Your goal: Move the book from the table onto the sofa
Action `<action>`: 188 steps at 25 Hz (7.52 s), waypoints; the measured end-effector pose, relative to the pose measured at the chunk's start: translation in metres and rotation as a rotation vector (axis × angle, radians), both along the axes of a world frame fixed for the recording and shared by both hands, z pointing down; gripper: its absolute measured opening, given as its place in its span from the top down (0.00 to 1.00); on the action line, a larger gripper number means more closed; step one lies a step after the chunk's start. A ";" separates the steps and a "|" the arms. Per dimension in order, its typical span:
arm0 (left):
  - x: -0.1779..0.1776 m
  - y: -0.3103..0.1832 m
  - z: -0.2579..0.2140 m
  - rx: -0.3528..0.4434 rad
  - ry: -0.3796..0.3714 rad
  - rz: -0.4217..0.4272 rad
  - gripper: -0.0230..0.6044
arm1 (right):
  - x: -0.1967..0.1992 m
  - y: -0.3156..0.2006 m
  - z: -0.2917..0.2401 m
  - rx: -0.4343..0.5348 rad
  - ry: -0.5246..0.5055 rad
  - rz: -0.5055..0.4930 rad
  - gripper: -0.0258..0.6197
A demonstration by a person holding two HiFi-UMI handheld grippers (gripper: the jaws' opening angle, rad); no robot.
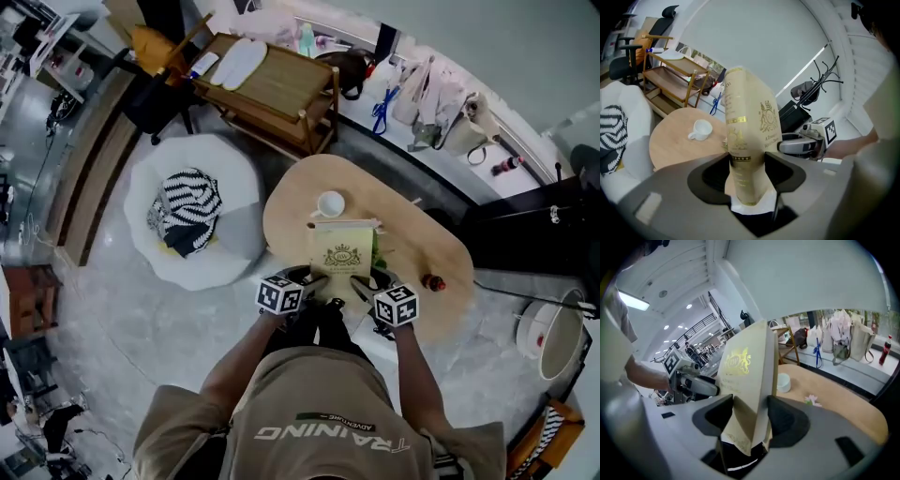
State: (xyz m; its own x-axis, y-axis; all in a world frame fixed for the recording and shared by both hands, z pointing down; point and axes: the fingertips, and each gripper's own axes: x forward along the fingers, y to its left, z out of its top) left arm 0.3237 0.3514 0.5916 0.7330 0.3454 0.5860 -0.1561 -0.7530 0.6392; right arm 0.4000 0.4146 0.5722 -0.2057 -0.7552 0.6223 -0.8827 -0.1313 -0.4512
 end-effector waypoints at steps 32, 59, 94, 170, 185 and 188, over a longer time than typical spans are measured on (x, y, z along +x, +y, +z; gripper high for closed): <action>0.038 -0.107 -0.229 0.389 0.307 -0.049 0.59 | 0.036 -0.103 -0.237 0.397 0.310 0.007 0.61; -0.084 -0.092 -0.205 0.423 0.157 -0.342 0.59 | -0.066 -0.115 -0.206 0.445 0.122 -0.305 0.61; -0.358 -0.233 -0.194 0.372 0.205 -0.505 0.59 | -0.336 -0.269 -0.199 0.399 0.145 -0.486 0.62; -0.459 -0.497 -0.130 0.249 0.158 -0.618 0.59 | -0.436 -0.544 -0.137 0.254 0.111 -0.662 0.63; -0.421 -0.483 -0.031 0.091 0.092 -0.634 0.59 | -0.396 -0.532 -0.037 0.110 0.030 -0.682 0.63; -0.416 -0.491 -0.007 0.088 0.090 -0.637 0.59 | -0.391 -0.540 -0.009 0.078 0.003 -0.682 0.63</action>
